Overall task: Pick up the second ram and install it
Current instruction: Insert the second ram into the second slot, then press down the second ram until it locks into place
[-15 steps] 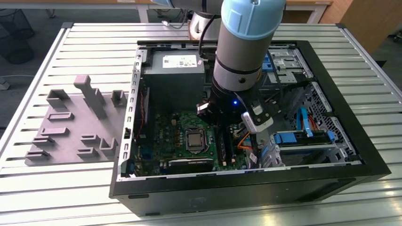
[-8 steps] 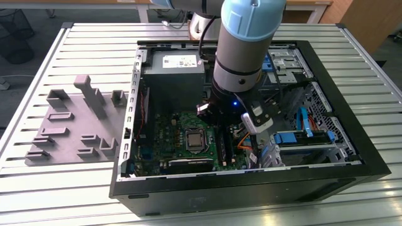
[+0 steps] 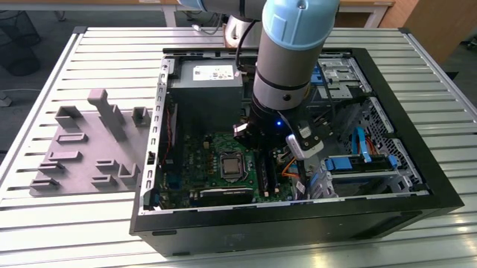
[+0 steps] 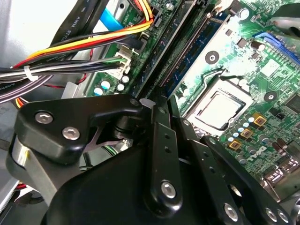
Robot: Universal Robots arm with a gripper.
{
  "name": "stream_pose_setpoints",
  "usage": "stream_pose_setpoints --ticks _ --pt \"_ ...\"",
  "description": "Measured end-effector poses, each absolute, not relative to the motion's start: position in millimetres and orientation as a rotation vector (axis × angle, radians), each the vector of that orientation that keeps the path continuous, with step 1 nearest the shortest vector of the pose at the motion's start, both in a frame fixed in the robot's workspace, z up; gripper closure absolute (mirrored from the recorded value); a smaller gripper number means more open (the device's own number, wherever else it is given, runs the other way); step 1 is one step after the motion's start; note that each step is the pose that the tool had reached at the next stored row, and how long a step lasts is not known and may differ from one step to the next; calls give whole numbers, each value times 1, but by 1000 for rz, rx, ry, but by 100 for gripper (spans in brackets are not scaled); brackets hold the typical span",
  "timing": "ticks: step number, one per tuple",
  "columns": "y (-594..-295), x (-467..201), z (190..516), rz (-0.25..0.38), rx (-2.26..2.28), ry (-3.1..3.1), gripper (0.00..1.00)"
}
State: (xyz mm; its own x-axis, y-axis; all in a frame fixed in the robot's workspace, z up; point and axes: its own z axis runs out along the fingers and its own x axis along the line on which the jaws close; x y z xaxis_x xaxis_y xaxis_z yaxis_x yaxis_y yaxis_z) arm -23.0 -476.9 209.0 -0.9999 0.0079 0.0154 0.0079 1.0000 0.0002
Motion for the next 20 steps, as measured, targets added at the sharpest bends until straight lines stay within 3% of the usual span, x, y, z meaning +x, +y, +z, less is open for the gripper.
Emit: stream_pose_setpoints --ticks 2,5,12,14,16,20 --pt "-477 -23 209 0 -12 -3126 85" --pt "-477 -23 209 -1 -12 -3126 72" --pt "-477 -23 228 3 -12 -3125 72" --pt "-477 -23 232 5 -12 -3124 74" --pt "-477 -23 233 7 -12 -3124 86" --pt "-477 -23 233 7 -12 -3124 89"
